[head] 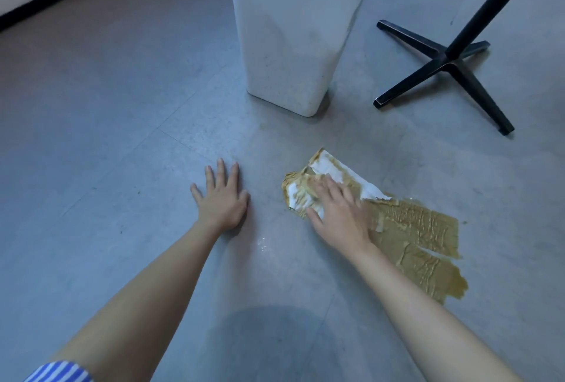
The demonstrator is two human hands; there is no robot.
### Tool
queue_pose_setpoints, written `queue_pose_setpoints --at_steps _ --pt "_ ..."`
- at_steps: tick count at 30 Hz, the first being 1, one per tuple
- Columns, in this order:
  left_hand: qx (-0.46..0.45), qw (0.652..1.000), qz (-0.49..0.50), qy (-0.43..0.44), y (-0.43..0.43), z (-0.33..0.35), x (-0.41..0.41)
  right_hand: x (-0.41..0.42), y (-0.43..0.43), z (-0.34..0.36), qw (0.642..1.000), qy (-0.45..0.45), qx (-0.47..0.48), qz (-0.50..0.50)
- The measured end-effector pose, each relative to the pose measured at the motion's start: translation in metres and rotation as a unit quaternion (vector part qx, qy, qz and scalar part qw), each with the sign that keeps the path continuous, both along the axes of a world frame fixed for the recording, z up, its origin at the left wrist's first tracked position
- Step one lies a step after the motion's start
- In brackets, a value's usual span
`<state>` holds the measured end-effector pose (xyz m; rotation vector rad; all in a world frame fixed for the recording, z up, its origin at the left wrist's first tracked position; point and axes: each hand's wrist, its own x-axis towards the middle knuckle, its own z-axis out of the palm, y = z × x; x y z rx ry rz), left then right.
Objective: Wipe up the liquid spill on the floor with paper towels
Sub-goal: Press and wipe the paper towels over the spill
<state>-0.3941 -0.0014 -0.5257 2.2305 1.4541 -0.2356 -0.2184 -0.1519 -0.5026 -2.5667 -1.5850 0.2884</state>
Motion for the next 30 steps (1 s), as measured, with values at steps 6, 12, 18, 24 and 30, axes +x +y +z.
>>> queue_pose_setpoints --at_steps 6,12,18,24,30 --pt "-0.044 0.999 -0.011 -0.024 -0.038 -0.007 0.012 -0.02 0.019 -0.012 0.995 -0.009 -0.095 -0.035" --pt "-0.073 0.996 -0.048 -0.035 -0.026 -0.008 -0.004 -0.022 0.029 -0.022 0.993 -0.073 -0.064 -0.071" --pt "-0.082 0.994 -0.056 -0.038 -0.025 -0.006 -0.007 -0.015 0.03 -0.023 0.98 -0.174 -0.097 -0.018" --pt "-0.087 0.994 -0.057 -0.037 -0.025 -0.005 -0.007 -0.006 0.035 -0.006 0.985 -0.163 -0.045 0.019" --pt "-0.086 0.994 -0.06 -0.026 -0.025 -0.006 -0.007 0.024 0.021 0.007 0.954 0.17 0.158 -0.188"
